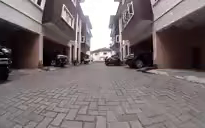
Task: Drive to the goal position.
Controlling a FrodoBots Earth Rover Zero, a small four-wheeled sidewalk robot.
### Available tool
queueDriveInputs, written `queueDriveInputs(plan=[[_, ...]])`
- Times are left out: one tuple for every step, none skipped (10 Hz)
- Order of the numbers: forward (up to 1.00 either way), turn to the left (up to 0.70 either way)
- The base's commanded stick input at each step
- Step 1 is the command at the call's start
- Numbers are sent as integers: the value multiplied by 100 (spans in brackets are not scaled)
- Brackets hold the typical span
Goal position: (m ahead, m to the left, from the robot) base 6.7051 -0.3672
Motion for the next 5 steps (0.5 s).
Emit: queueDriveInputs(plan=[[70, 0], [70, 0], [70, 0], [70, 0], [70, 0]])
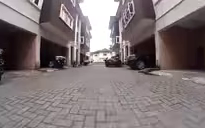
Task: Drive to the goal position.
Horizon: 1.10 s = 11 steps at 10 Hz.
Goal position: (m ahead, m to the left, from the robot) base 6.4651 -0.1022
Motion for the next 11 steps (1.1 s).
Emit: queueDriveInputs(plan=[[70, 0], [70, 0], [70, 0], [70, 0], [70, 0], [70, 0], [70, 0], [70, 0], [70, 0], [70, 0], [70, 0]])
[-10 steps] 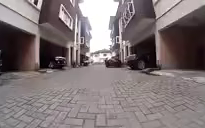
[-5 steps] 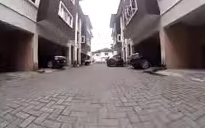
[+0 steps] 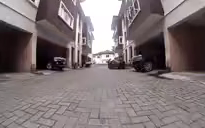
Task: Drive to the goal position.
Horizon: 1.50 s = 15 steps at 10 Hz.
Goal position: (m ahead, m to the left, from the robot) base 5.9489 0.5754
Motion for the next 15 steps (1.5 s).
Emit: queueDriveInputs(plan=[[70, 0], [70, 0], [70, 0], [70, 0], [70, 0], [70, 0], [70, 0], [70, 0], [70, 0], [70, 0], [70, 0], [70, 0], [70, 0], [70, 0], [70, 0]])
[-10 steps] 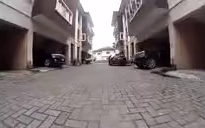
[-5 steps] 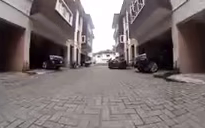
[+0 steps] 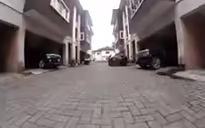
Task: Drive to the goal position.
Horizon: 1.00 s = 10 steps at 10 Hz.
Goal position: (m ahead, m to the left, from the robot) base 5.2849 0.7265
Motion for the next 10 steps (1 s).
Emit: queueDriveInputs(plan=[[70, 0], [70, 0], [70, 1], [70, 19], [70, 33], [70, 18], [70, 2], [70, 0], [70, 0], [70, 0]])
